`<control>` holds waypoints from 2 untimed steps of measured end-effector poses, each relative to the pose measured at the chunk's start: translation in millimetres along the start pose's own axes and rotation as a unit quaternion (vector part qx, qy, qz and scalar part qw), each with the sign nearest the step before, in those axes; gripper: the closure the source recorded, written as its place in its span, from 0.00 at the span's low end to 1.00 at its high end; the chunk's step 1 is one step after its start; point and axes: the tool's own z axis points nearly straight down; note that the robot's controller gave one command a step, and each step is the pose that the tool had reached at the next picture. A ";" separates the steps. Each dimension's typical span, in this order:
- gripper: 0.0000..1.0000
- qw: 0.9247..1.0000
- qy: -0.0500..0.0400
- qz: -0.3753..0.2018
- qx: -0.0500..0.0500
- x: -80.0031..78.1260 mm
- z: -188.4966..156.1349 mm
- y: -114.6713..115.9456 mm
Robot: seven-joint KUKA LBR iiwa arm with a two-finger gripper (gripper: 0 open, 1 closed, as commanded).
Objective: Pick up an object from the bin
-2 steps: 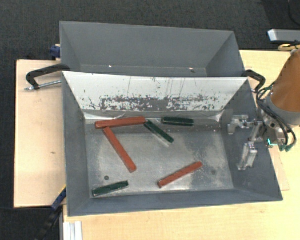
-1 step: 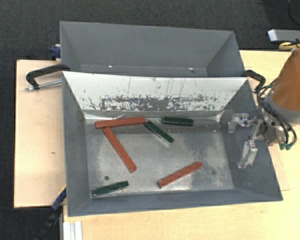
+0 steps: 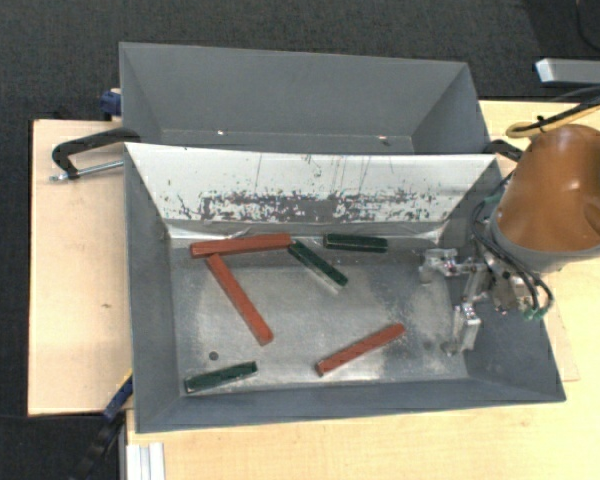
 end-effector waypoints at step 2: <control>0.00 0.997 0.002 -0.074 -0.002 0.3 5.1 104.3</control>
Offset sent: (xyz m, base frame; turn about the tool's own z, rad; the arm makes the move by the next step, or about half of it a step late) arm -0.0167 0.0930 -0.0034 -0.1385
